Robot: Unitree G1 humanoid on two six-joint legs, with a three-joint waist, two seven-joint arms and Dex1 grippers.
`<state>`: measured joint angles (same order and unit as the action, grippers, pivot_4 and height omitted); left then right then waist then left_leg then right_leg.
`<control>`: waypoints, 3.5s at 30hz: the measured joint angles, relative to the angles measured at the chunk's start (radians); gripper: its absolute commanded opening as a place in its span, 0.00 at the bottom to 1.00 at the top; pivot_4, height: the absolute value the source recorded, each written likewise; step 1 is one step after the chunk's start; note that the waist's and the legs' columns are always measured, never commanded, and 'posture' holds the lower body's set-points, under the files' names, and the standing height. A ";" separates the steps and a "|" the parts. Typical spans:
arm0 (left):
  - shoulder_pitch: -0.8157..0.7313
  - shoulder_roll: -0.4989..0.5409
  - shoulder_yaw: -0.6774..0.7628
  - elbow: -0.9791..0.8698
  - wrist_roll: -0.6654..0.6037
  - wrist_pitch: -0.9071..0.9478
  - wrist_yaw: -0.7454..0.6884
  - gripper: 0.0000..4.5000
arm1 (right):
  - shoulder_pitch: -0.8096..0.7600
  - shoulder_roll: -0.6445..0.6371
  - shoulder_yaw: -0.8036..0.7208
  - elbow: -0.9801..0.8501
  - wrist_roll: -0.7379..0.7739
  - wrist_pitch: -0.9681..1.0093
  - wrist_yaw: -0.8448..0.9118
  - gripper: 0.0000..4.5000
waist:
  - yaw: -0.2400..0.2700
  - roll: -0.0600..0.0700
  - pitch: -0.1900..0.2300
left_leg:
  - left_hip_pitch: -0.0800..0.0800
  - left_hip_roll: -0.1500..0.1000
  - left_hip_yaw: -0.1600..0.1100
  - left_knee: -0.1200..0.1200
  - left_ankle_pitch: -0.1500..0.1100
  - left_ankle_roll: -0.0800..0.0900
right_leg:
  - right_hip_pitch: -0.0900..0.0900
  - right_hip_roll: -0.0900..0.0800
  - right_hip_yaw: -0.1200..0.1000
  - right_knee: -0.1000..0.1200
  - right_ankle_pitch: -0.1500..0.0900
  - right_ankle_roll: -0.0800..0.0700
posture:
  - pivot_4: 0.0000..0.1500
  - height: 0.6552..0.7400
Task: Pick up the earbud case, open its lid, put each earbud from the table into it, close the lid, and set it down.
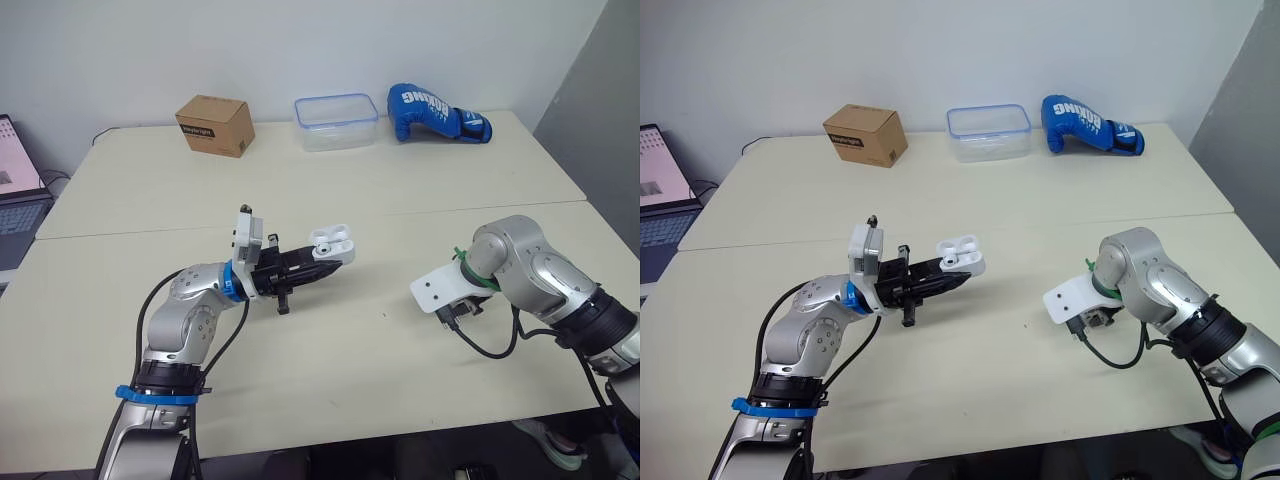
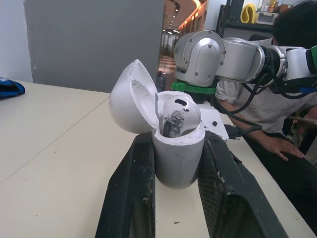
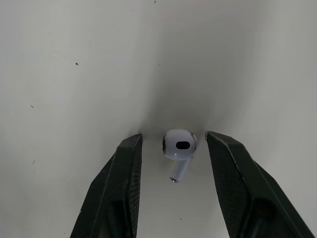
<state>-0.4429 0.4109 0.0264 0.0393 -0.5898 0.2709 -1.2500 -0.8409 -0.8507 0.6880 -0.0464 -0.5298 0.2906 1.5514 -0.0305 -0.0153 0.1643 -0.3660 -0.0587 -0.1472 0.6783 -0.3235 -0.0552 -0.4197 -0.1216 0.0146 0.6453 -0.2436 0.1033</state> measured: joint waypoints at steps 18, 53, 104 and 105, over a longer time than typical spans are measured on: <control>0.000 0.000 -0.001 0.001 0.004 0.000 0.003 0.17 | 0.000 -0.015 0.021 -0.027 0.004 0.009 0.002 0.08 | 0.000 0.000 0.000 | 0.000 0.000 0.000 0.000 0.000 0.000 | 0.000 0.000 0.000 0.000 0.000 0.000 | 1.00 0.89; -0.081 -0.013 -0.021 0.174 0.041 -0.060 -0.095 0.17 | 0.354 0.699 -0.966 -0.618 0.798 1.034 -0.630 0.08 | 0.001 0.000 0.000 | 0.000 -0.001 -0.003 0.000 0.000 0.000 | 0.000 0.000 -0.001 0.003 0.000 0.000 | 1.00 0.89; -0.113 -0.020 -0.020 0.147 0.052 0.030 -0.075 0.17 | 0.317 0.607 -0.718 -0.578 1.124 0.805 -1.113 0.08 | -0.003 0.001 -0.001 | 0.000 -0.001 -0.003 0.000 0.000 0.000 | 0.000 0.000 0.000 0.002 0.000 0.000 | 1.00 0.89; -0.113 -0.020 -0.020 0.147 0.051 0.032 -0.073 0.17 | 0.316 0.599 -0.712 -0.578 1.124 0.801 -1.116 0.08 | -0.003 0.001 -0.001 | 0.000 -0.001 -0.002 0.000 0.000 0.000 | 0.000 0.000 0.000 0.002 0.000 0.000 | 1.00 0.89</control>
<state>-0.5555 0.3912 0.0061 0.1863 -0.5387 0.3030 -1.3226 -0.5246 -0.2521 -0.0236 -0.6246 0.5944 1.0920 0.4356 -0.0332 -0.0145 0.1637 -0.3656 -0.0593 -0.1496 0.6780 -0.3234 -0.0551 -0.4200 -0.1212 0.0144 0.6472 -0.2435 0.1032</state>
